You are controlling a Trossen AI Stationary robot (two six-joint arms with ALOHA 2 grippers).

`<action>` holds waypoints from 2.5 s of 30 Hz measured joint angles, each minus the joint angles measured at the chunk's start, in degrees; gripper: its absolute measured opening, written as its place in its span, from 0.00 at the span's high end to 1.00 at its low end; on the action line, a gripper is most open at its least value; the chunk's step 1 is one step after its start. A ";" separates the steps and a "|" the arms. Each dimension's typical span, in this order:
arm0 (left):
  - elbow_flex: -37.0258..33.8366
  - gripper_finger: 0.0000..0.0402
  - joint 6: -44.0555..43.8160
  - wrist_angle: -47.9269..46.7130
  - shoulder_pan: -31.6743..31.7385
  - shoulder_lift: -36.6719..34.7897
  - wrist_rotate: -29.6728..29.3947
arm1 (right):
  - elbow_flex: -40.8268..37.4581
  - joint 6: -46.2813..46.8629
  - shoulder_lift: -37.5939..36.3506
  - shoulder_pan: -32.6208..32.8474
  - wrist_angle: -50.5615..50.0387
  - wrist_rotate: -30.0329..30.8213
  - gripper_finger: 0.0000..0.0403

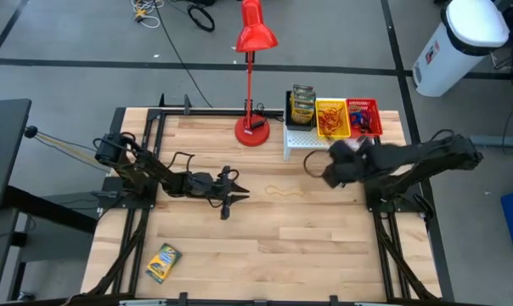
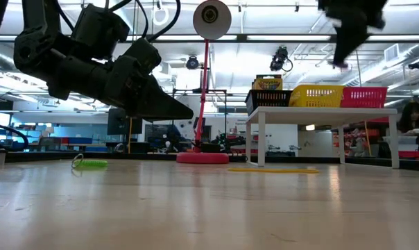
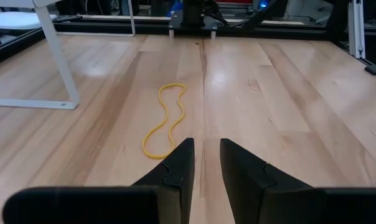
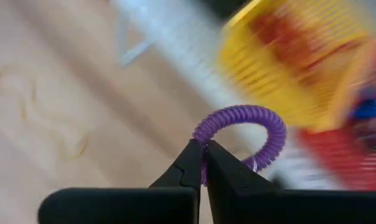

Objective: Pick & Place Office Desk Supplies
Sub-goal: Put the violet spring keychain into the red bin, then put the crayon box into the black bin

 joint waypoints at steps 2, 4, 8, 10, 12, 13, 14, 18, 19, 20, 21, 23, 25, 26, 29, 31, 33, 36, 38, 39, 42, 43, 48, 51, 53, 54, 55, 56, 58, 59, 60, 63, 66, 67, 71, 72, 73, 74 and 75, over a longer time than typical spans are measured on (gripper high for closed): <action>0.00 0.79 -0.05 0.00 0.00 0.00 0.00 | 5.52 0.16 -0.05 -1.82 -5.97 3.22 0.96; 0.00 0.79 -0.06 -0.02 0.00 0.00 0.01 | 8.96 -0.20 -0.08 -5.23 -10.78 5.49 0.96; 0.00 0.79 -0.25 -0.02 0.00 0.00 0.02 | 10.20 -9.71 -1.40 -17.43 -9.71 6.18 0.98; 0.00 0.79 -0.27 -0.04 0.00 0.00 0.02 | 9.58 -16.38 -1.85 -25.58 -6.68 4.86 0.98; 0.00 0.79 -0.27 -0.09 0.00 0.00 0.01 | 8.87 -22.96 -1.87 -34.01 -4.12 1.96 0.98; 0.00 0.79 -0.25 -0.14 0.00 0.00 0.02 | 8.65 -26.24 -1.88 -38.03 -2.22 0.35 0.97; 0.00 0.79 -0.22 -0.15 0.00 0.00 0.02 | 8.36 -29.45 -1.92 -41.70 -0.02 -1.48 0.97; 0.00 0.79 0.01 -0.15 0.00 0.00 0.02 | 7.98 -37.36 -1.74 -51.25 7.38 -9.54 0.96; 0.00 0.79 0.01 -0.15 0.00 0.00 0.02 | 7.98 -37.99 -1.65 -52.45 7.71 -10.58 0.96; 0.00 0.79 0.00 -0.15 0.00 0.00 0.02 | 7.98 -38.62 -1.40 -53.48 7.62 -11.19 0.96; 0.00 0.79 -0.05 -0.15 0.00 0.00 0.02 | 7.98 -38.67 -1.07 -54.34 7.35 -11.51 0.95; 0.00 0.79 -0.23 -0.15 0.00 0.00 0.02 | 7.98 -38.64 -0.41 -55.54 6.19 -11.56 0.93; 0.00 0.79 -0.23 -0.15 0.00 0.00 0.02 | 7.78 -37.97 0.40 -55.85 5.51 -11.58 0.91; 0.00 0.79 -0.23 -0.14 0.00 0.00 0.02 | 7.30 -37.73 0.74 -55.76 5.70 -12.02 0.89; 0.00 0.79 -0.44 -0.14 0.00 0.01 0.02 | 5.24 -37.80 1.70 -55.65 6.84 -12.86 0.85; 0.00 0.79 -0.53 -0.16 0.00 0.02 0.02 | 3.87 -37.89 2.11 -55.72 7.50 -12.77 0.83; 0.00 0.79 -0.54 -0.32 0.00 0.04 0.02 | 2.85 -38.01 2.51 -55.74 7.80 -11.94 0.81; 0.00 0.79 -0.58 -0.42 0.00 0.07 0.02 | 2.59 -38.02 2.70 -55.70 7.71 -8.80 0.76; 0.00 0.79 -0.62 -0.43 0.00 0.07 0.02 | 2.66 -38.02 2.54 -55.68 7.54 -7.81 0.71; 0.00 0.79 -0.66 -0.44 0.00 0.07 0.02 | 2.94 -38.02 2.41 -55.70 7.30 -7.77 0.69; 0.00 0.79 -0.69 -0.44 0.00 0.11 0.02 | 3.89 -38.04 1.37 -55.70 7.43 -7.58 0.61; 0.00 0.79 -0.69 -0.44 0.00 0.11 0.02 | 4.26 -38.04 1.05 -55.70 7.38 -7.49 0.58; 0.00 0.79 -1.21 -0.44 0.00 0.13 0.00 | 7.31 -37.78 -0.73 -55.67 5.72 -9.00 0.46; 0.00 0.79 -1.28 -0.44 0.00 0.13 0.02 | 9.02 -37.48 -2.65 -55.31 3.76 -13.52 0.44; 0.00 0.79 -1.26 -0.44 0.00 0.13 0.00 | 9.01 -38.17 -5.00 -52.96 3.43 -15.28 0.46; 0.00 0.79 -1.26 -0.44 0.00 0.13 0.02 | 8.58 -38.65 -6.40 -51.12 3.72 -15.51 0.49; 0.00 0.79 -1.26 -0.44 0.00 0.13 0.04 | 8.01 -38.68 -7.80 -49.07 3.63 -15.62 0.52; 0.00 0.79 -1.26 -0.61 0.00 0.13 0.26 | 7.37 -38.61 -9.21 -46.84 3.66 -15.58 0.56; -0.01 0.79 -1.24 -1.63 0.00 0.13 0.84 | 5.84 -37.16 -12.26 -41.68 4.63 -15.41 0.64; -0.02 0.79 -1.25 -2.27 0.00 0.13 0.97 | 4.75 -36.01 -13.96 -38.82 5.36 -15.11 0.69; -0.02 0.79 -1.44 -3.06 -0.01 0.13 1.08 | 3.52 -35.14 -15.50 -35.93 6.20 -14.64 0.74; -0.02 0.79 -2.50 -5.61 0.00 0.15 1.48 | -1.42 -32.91 -19.78 -27.39 10.91 -12.66 0.90; -0.04 0.79 -3.54 -5.67 -0.01 0.17 1.53 | -7.98 -33.37 -23.34 -19.68 19.73 -12.14 0.98; -0.02 0.79 -3.86 -5.53 0.00 0.17 1.53 | -10.37 -34.17 -24.21 -17.40 23.77 -12.02 0.97; 1.17 0.80 -4.82 -6.36 -0.36 0.17 1.49 | -20.29 -39.60 -25.20 -8.91 43.70 -10.53 0.93; 1.58 0.81 -4.90 -7.26 -0.61 0.17 1.53 | -22.72 -41.23 -25.04 -7.09 49.09 -10.50 0.94; 1.89 0.83 -4.97 -8.23 -0.98 0.17 1.51 | -24.94 -43.16 -24.71 -5.34 54.97 -10.51 0.95; 2.23 0.84 -4.97 -9.11 -1.42 0.17 1.52 | -27.05 -45.13 -24.20 -3.67 60.63 -10.77 0.96; 2.61 0.87 -4.98 -9.53 -1.92 0.18 1.53 | -29.19 -46.98 -23.76 -1.93 66.09 -11.19 0.98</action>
